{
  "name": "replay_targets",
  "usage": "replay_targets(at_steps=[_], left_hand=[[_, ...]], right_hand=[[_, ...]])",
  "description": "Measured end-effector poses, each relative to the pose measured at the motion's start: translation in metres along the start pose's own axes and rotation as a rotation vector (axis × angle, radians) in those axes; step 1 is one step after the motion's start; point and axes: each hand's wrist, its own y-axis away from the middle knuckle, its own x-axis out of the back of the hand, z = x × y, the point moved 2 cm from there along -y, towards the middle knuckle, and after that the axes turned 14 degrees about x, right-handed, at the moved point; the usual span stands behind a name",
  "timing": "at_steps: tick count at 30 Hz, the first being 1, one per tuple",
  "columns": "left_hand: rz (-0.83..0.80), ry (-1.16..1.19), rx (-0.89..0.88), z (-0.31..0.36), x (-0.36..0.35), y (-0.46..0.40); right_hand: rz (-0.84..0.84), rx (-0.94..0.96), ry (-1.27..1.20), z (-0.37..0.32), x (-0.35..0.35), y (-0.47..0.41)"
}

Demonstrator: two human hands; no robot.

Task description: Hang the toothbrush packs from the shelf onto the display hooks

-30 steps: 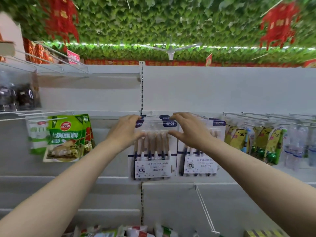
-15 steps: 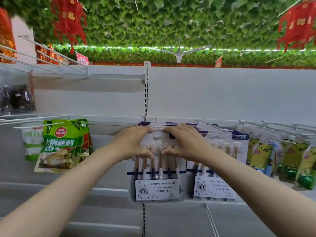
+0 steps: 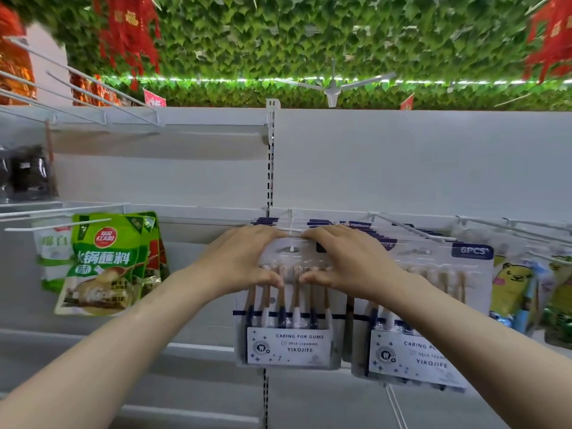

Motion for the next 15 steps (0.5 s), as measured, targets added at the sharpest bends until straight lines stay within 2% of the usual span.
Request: replay_targets(at_steps=[2,5,8,11,15], left_hand=[[-0.052,0.025,-0.03,-0.003,0.004,-0.004],[-0.179,0.224,-0.031,-0.018,0.018,-0.013],[-0.197,0.371,0.066,-0.035,0.032,-0.033],[-0.291,0.269,0.132,-0.039,0.033,-0.055],[-0.434,0.164,0.103,-0.03,0.03,-0.072]], right_hand=[[-0.054,-0.002,-0.026,0.001,0.007,-0.001],[-0.125,-0.037,-0.219,0.012,0.027,-0.007],[-0.073,-0.131,-0.306,0.033,0.04,-0.019],[-0.145,-0.198,-0.284,0.045,0.033,-0.035],[-0.31,-0.21,-0.296,0.046,0.015,-0.055]])
